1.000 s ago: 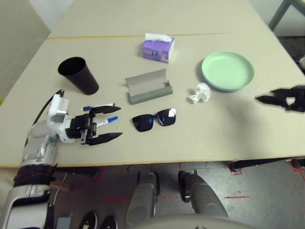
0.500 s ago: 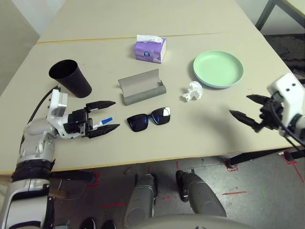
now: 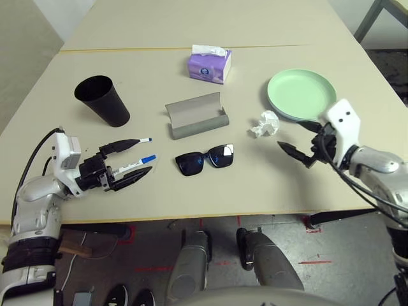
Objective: Organize and tidy the items on the table.
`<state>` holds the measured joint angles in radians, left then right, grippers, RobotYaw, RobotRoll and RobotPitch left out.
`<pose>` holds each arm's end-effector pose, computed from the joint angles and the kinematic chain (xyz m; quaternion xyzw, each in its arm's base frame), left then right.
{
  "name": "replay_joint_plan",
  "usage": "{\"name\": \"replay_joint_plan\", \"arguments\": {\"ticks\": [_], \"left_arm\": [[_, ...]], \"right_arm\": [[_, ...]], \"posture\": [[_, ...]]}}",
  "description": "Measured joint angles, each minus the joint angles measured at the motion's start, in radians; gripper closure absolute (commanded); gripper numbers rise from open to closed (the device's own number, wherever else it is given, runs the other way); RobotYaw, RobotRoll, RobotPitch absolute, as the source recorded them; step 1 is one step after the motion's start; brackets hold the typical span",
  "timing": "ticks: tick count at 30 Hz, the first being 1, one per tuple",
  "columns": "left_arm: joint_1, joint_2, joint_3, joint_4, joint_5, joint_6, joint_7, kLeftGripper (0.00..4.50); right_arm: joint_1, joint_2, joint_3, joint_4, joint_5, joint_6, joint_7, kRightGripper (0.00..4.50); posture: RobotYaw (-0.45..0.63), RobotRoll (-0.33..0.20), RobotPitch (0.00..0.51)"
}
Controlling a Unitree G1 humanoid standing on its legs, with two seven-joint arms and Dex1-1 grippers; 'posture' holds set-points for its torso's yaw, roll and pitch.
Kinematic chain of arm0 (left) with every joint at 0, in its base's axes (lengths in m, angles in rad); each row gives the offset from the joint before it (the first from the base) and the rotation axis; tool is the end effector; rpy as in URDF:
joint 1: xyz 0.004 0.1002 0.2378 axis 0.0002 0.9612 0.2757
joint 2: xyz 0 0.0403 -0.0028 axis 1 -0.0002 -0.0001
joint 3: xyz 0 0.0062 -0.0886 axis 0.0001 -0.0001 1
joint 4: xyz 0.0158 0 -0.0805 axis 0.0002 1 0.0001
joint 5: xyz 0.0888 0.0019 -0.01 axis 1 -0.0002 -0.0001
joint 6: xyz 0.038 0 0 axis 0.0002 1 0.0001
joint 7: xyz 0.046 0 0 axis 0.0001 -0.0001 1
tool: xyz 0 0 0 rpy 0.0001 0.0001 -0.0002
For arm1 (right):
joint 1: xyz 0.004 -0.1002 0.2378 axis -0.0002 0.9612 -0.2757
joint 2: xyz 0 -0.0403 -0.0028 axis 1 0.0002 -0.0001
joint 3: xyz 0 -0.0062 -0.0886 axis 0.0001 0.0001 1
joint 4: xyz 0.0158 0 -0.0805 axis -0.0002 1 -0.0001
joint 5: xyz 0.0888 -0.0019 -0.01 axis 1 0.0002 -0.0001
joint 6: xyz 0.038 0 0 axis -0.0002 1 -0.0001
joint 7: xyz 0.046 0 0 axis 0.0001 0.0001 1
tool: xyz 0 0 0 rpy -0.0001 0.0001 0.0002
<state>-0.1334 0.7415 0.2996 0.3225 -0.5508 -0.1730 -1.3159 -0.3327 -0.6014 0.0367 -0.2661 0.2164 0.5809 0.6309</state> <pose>0.1958 0.3346 0.1345 0.1251 -0.0424 -0.4413 0.8876 0.2322 -0.2080 0.1681 -0.1949 0.0678 0.3274 0.9221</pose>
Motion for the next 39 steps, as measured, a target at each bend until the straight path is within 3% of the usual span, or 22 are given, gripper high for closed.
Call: {"name": "replay_joint_plan", "arguments": {"ticks": [10,22,25,35,39], "left_arm": [[-0.002,-0.038,-0.002,-0.029,-0.001,-0.002,0.010,0.00],[0.001,-0.050,-0.002,-0.054,-0.004,0.008,0.016,0.00],[0.001,-0.051,-0.002,-0.054,-0.004,0.009,0.017,0.00],[0.001,-0.067,-0.002,-0.054,-0.004,0.009,0.020,0.00],[0.001,-0.074,-0.003,-0.054,-0.004,0.009,0.020,0.00]], "right_arm": [[-0.100,0.104,0.045,0.197,-0.079,-0.031,-0.082,0.07],[-0.150,0.167,0.055,0.280,-0.105,-0.072,-0.092,0.07],[-0.151,0.168,0.055,0.280,-0.106,-0.072,-0.090,0.70],[-0.151,0.168,0.054,0.280,-0.101,-0.072,-0.078,4.48],[-0.151,0.167,0.050,0.280,-0.096,-0.070,-0.073,4.48]], "posture": [[0.01,0.000,0.209],[0.00,0.000,0.211],[0.00,0.000,0.209],[0.00,0.000,0.210],[0.00,0.000,0.213]]}}
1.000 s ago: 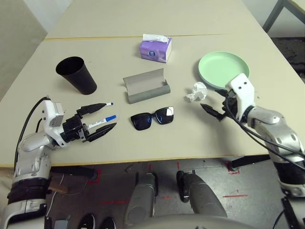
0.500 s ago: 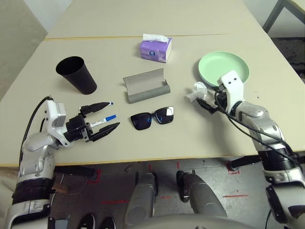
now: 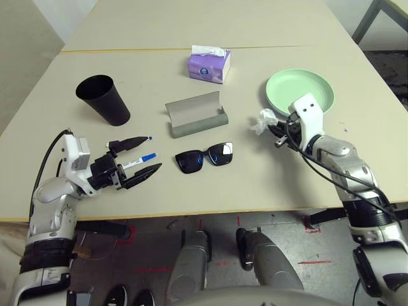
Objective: Organize and tidy the items on the table.
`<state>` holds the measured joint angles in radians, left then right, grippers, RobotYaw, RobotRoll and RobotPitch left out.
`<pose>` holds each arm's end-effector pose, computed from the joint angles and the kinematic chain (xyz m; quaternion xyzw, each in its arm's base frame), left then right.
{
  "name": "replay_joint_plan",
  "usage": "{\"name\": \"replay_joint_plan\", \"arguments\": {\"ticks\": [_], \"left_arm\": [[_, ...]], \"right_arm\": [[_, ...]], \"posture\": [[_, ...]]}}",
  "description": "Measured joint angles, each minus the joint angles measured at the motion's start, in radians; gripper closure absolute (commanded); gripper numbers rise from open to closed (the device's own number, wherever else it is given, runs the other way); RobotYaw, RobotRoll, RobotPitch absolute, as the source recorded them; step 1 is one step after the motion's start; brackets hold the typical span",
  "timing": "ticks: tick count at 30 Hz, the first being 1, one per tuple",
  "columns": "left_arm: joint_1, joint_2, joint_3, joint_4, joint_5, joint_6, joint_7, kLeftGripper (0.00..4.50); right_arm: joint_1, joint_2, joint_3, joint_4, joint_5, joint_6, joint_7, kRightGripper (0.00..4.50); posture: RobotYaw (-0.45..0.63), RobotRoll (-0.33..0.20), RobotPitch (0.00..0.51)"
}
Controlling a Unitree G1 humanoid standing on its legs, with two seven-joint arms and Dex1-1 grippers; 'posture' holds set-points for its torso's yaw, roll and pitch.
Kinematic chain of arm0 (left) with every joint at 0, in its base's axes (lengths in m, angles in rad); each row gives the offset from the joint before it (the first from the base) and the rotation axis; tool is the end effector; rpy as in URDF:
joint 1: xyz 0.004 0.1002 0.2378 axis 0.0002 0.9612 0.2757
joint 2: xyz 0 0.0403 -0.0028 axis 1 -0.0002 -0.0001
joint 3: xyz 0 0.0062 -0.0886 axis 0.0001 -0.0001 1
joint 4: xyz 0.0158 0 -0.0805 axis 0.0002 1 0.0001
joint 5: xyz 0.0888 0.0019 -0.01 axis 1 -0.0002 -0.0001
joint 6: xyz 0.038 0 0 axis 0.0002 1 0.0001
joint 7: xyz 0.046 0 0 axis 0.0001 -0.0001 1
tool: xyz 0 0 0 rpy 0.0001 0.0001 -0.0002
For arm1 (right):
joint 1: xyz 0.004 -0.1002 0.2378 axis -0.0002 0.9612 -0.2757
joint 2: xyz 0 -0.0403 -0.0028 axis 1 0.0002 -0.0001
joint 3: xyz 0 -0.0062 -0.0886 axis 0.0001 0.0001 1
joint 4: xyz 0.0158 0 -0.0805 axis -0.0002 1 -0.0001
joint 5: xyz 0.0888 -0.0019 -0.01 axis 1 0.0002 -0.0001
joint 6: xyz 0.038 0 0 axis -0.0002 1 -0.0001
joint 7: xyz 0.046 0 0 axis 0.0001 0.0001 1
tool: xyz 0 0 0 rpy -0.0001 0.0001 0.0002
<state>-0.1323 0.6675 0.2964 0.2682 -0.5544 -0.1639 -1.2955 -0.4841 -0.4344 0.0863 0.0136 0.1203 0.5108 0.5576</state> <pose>0.1990 0.3196 0.1270 0.1023 -0.0717 -0.4479 0.8853 0.2655 -0.1867 0.1510 -0.1593 0.0765 0.2943 0.9392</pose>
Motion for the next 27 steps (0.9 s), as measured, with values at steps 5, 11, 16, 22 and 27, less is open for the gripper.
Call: {"name": "replay_joint_plan", "arguments": {"ticks": [5,11,16,22,27], "left_arm": [[0.000,-0.002,-0.001,0.000,0.001,0.000,0.000,0.00],[-0.002,-0.007,-0.003,0.001,0.002,0.000,0.000,0.00],[-0.002,-0.012,-0.003,0.001,0.003,0.000,0.001,0.00],[0.000,-0.016,-0.003,0.000,0.002,-0.001,0.008,0.00],[0.013,-0.017,-0.002,-0.016,0.001,-0.001,0.016,0.00]], "right_arm": [[-0.043,-0.011,-0.026,-0.001,0.020,0.022,0.011,4.48],[-0.243,-0.054,-0.095,0.029,0.051,0.053,0.025,4.48],[-0.305,-0.091,-0.104,0.207,0.025,-0.030,0.042,4.48],[-0.400,-0.099,-0.081,0.561,-0.059,-0.235,0.040,4.48],[-0.480,-0.100,-0.073,0.770,-0.115,-0.363,0.028,4.48]], "posture": [[-0.01,0.000,0.214],[-0.01,0.000,0.208],[0.00,0.000,0.204],[0.02,0.000,0.204],[0.03,0.000,0.203]]}}
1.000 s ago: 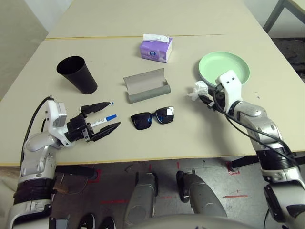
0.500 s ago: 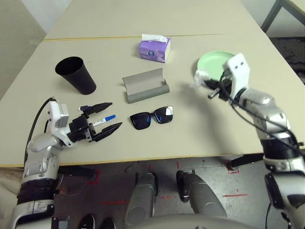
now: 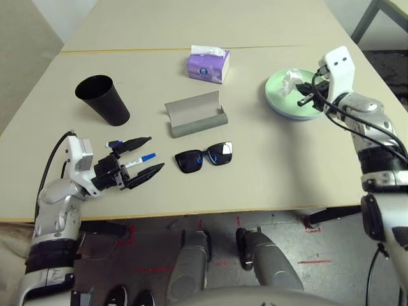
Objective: Organize and tidy the items on the table.
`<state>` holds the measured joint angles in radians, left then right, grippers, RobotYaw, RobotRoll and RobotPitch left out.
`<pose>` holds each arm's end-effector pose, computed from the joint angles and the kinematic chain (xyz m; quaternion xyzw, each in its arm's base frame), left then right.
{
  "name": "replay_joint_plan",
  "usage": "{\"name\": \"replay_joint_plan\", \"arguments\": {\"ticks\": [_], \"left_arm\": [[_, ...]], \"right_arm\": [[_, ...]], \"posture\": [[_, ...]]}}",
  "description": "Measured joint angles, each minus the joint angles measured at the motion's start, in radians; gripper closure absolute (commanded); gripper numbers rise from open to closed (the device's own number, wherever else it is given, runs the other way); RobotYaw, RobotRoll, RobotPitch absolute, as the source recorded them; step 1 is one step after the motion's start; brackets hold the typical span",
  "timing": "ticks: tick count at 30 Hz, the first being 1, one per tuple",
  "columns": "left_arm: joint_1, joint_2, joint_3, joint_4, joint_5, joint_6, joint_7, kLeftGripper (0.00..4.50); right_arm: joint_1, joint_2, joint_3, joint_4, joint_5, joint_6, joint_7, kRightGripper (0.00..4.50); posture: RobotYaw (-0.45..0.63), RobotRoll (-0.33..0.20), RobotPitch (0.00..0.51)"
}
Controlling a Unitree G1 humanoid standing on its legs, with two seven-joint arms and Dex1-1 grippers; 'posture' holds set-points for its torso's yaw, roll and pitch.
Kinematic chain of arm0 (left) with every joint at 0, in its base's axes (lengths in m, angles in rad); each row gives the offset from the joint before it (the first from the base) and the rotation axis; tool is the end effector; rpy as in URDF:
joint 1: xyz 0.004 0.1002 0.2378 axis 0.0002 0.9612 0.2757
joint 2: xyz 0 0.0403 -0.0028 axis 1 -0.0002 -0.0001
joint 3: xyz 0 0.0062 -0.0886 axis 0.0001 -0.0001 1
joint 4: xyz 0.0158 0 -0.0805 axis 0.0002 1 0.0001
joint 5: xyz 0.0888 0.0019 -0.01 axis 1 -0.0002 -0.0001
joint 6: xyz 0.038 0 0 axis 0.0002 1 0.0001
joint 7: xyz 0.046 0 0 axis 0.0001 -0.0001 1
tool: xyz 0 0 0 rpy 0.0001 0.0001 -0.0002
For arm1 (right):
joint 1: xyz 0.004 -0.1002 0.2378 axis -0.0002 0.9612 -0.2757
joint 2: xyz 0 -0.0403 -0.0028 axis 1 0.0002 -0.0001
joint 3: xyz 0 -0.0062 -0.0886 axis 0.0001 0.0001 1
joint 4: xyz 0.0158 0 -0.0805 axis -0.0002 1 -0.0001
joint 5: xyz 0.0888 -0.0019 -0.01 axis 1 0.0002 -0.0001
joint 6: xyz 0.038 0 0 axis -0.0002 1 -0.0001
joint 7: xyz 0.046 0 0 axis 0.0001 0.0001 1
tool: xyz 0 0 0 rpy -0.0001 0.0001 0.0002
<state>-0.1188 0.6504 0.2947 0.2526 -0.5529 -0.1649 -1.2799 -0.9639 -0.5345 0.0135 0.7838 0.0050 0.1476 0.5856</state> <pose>0.1976 0.3164 0.1234 0.0965 -0.0741 -0.4443 0.8876 0.3264 -0.2354 0.2033 -0.2139 0.0341 0.1887 0.9579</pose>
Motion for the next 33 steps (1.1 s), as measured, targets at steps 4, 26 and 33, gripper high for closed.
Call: {"name": "replay_joint_plan", "arguments": {"ticks": [4,26,33], "left_arm": [[0.011,0.000,0.000,-0.006,-0.001,0.000,0.001,0.00],[-0.042,0.065,0.039,0.136,-0.009,-0.014,-0.104,0.00],[-0.070,0.085,0.055,0.219,-0.007,-0.032,-0.153,0.00]], "right_arm": [[-0.026,0.002,0.001,0.076,-0.017,-0.049,-0.001,3.20],[0.254,-0.287,-0.091,-0.944,0.233,0.657,0.240,0.03],[-0.035,-0.028,-0.120,-1.221,0.456,1.248,0.131,0.03]], "posture": [[0.02,0.000,0.203],[-0.07,0.000,0.217],[-0.08,0.000,0.216]]}}
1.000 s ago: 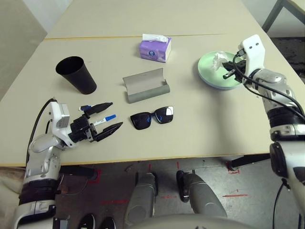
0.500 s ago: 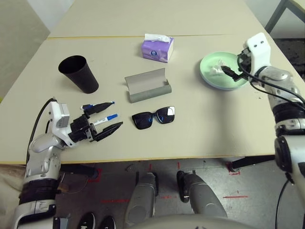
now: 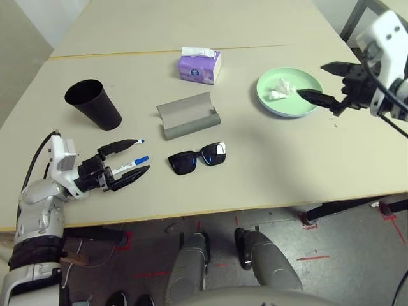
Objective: Organize and tidy the items on the table.
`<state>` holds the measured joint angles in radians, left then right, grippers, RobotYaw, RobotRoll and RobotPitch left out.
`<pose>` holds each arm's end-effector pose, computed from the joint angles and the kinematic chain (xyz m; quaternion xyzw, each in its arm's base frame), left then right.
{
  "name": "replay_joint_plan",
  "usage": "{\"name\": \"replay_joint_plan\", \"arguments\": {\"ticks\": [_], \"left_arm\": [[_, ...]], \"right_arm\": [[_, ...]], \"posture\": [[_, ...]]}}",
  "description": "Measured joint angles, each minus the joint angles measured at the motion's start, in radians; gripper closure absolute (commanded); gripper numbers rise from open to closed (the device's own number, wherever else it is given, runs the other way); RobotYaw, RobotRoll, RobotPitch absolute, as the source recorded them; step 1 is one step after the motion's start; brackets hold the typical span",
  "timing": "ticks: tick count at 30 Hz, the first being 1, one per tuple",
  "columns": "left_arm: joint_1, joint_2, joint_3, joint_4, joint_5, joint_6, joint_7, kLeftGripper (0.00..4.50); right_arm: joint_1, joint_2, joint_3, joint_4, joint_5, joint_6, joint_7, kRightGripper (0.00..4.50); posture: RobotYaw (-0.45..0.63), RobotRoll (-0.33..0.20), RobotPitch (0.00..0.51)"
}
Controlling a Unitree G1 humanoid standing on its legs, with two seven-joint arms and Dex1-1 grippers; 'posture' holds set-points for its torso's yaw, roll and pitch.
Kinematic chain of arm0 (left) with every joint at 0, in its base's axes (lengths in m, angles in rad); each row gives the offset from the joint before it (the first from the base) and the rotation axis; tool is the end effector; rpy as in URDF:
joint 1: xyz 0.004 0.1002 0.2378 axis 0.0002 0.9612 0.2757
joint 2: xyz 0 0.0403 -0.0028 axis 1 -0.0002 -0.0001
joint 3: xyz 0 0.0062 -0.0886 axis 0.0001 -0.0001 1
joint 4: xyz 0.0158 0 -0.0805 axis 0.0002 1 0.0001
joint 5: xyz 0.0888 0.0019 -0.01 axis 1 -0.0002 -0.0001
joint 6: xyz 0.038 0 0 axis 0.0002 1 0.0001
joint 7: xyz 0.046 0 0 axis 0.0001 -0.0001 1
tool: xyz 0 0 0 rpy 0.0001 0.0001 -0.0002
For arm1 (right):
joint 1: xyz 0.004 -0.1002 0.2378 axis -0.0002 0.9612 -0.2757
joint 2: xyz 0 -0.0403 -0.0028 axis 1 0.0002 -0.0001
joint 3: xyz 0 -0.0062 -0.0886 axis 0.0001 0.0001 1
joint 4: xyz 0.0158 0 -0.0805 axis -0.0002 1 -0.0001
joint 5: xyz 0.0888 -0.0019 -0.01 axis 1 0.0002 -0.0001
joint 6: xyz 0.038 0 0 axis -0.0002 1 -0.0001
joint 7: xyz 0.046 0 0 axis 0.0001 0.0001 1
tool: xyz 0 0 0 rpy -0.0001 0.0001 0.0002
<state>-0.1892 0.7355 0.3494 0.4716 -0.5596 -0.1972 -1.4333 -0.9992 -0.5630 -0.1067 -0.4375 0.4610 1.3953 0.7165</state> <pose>0.1956 0.3506 0.1287 0.1013 -0.0471 -0.4451 0.8885 0.2286 -0.1710 0.3062 -0.1356 0.0361 0.4241 0.8947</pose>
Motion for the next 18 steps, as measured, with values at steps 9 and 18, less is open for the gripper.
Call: {"name": "replay_joint_plan", "arguments": {"ticks": [9,18], "left_arm": [[-0.035,-0.004,0.001,0.038,0.008,-0.016,-0.003,0.00],[-0.057,-0.004,0.001,0.077,0.013,-0.049,-0.003,0.00]], "right_arm": [[-0.188,-0.007,0.374,0.028,0.030,0.070,-0.022,0.03],[-0.351,0.016,0.801,0.204,-0.086,-0.122,0.113,0.03]], "posture": [[-0.09,0.000,0.205],[-0.02,0.000,0.178]]}}
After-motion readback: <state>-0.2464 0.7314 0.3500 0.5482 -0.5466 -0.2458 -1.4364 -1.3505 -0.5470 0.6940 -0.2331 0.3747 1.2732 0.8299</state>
